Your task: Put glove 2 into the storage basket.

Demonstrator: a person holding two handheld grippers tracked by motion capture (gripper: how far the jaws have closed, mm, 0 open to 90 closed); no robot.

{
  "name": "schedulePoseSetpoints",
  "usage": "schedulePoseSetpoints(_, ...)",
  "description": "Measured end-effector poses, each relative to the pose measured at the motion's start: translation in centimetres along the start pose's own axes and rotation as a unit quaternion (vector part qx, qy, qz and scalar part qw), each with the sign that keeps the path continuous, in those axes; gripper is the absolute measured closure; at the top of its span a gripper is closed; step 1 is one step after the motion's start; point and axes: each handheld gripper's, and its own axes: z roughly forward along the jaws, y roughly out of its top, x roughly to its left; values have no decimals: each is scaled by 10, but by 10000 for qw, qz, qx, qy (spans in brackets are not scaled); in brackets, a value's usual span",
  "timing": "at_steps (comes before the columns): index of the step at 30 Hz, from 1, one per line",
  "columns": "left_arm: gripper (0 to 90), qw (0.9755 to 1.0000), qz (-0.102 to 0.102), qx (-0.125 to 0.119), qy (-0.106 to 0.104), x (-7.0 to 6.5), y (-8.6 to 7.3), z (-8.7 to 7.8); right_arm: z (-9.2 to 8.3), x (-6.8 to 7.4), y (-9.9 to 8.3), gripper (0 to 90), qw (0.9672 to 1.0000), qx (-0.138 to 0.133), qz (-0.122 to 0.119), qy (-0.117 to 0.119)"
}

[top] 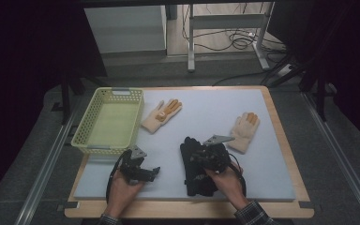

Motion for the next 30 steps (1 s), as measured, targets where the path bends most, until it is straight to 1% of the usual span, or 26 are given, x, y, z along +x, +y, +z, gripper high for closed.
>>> schedulePoseSetpoints(1, 50, 10000, 3, 5, -1, 0, 0, 0, -2, -1, -1, 647, 10000, 18, -38, 81)
schedulePoseSetpoints(2, 50, 10000, 4, -2, -5, 0, 0, 0, -5, -1, -1, 642, 9999, -1, -76, 81)
schedulePoseSetpoints(4, 50, 10000, 12, 4, -2, 0, 0, 0, -15, -1, -1, 643, 9997, -44, -190, 124)
schedulePoseSetpoints(7, 50, 10000, 30, 26, -2, 0, 0, 0, -28, 2, -3, 655, 9990, 26, -379, 255)
schedulePoseSetpoints(8, 50, 10000, 30, 27, -3, 0, 0, 0, -29, 4, -5, 655, 9986, 72, -440, 281)
schedulePoseSetpoints(10, 50, 10000, 15, 14, -2, 0, 0, 0, -29, 5, -8, 655, 9978, 159, -583, 260)
schedulePoseSetpoints(12, 50, 10000, 8, 6, -1, 0, 0, 0, -24, 2, -9, 653, 9977, 203, -633, 165)
schedulePoseSetpoints(15, 50, 10000, -13, -8, 1, 0, 0, 0, -15, -7, -4, 641, 9978, 195, -628, 126)
schedulePoseSetpoints(16, 50, 10000, -14, -9, 0, 0, 0, 0, -10, -10, -1, 623, 9976, 185, -669, 80)
schedulePoseSetpoints(18, 50, 10000, -14, -9, 0, 0, 0, 0, 0, -14, 4, 578, 9970, 230, -721, 137)
schedulePoseSetpoints(19, 50, 10000, -3, 0, -4, 0, 0, 0, 6, -15, 6, 570, 9965, 273, -776, 148)
schedulePoseSetpoints(20, 50, 10000, 7, 8, -3, 0, 0, 0, 12, -14, 7, 573, 9959, 332, -841, 92)
schedulePoseSetpoints(21, 50, 10000, 21, 9, 0, 0, 0, 0, 17, -14, 7, 598, 9953, 393, -879, 57)
schedulePoseSetpoints(22, 50, 10000, -9, -6, -1, 0, 0, 0, 27, -14, 6, 699, 9939, 579, -938, -13)
schedulePoseSetpoints(23, 50, 10000, 3, -6, -2, 0, 0, 0, 30, -13, 4, 788, 9935, 629, -950, -52)
schedulePoseSetpoints(24, 50, 10000, 8, 8, 0, 0, 0, 0, 32, -12, 2, 885, 9934, 638, -946, -145)
schedulePoseSetpoints(25, 50, 10000, 9, 9, 0, 0, 0, 0, 32, -13, 1, 888, 9937, 634, -912, -143)
schedulePoseSetpoints(26, 50, 10000, 9, 10, -2, 0, 0, 0, 31, -13, 1, 890, 9947, 615, -817, -144)
schedulePoseSetpoints(29, 50, 10000, 0, 3, -1, 0, 0, 0, 22, -11, 2, 891, 9952, 531, -796, -222)
schedulePoseSetpoints(30, 50, 10000, -17, -17, 0, 0, 0, 0, 16, -10, 3, 890, 9955, 451, -795, -267)
